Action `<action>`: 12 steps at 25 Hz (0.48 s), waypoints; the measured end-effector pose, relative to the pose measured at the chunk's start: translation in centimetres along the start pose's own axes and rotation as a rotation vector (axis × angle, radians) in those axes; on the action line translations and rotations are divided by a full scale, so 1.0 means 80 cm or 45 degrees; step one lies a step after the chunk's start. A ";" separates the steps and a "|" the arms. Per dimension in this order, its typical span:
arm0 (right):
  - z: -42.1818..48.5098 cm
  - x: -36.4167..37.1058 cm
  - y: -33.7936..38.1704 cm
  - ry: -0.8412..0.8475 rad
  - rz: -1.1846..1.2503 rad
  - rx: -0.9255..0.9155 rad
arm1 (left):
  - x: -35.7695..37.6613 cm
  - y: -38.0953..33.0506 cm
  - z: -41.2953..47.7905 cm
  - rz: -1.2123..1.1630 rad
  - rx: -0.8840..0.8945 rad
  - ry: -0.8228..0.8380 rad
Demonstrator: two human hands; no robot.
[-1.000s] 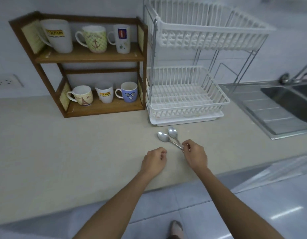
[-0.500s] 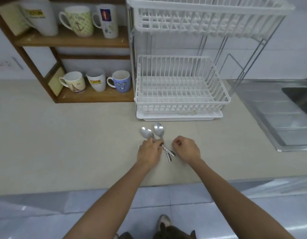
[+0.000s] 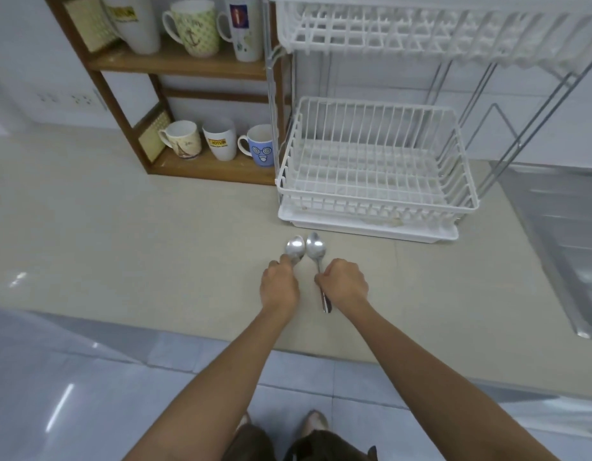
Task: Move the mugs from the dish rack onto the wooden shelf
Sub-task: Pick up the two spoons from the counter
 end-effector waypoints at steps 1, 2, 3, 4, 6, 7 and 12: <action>0.000 0.003 0.000 0.032 0.030 0.016 | 0.001 0.003 0.001 -0.046 -0.054 -0.001; -0.001 0.005 0.001 0.063 0.055 0.029 | 0.002 0.008 0.002 -0.107 -0.118 0.006; -0.001 0.007 0.002 0.087 0.068 0.031 | 0.003 0.013 0.002 -0.173 -0.186 0.021; -0.002 0.008 0.002 0.104 0.069 0.024 | 0.004 0.017 0.000 -0.234 -0.247 0.045; -0.003 0.008 0.004 0.124 0.082 -0.008 | 0.006 0.020 -0.003 -0.324 -0.291 0.107; -0.004 0.005 0.006 0.132 0.115 -0.034 | 0.006 0.021 -0.004 -0.363 -0.293 0.139; -0.014 -0.049 -0.003 0.165 0.561 -0.092 | -0.019 0.018 -0.010 -0.994 -0.426 0.151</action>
Point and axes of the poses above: each hand's wrist, its own z-axis towards the middle knuckle, its own x-axis out of the palm, y = z × x, the point moved 8 cm from there along z, towards the middle knuckle, and after that the axes turned 12 degrees about x, right-handed, at the moved point
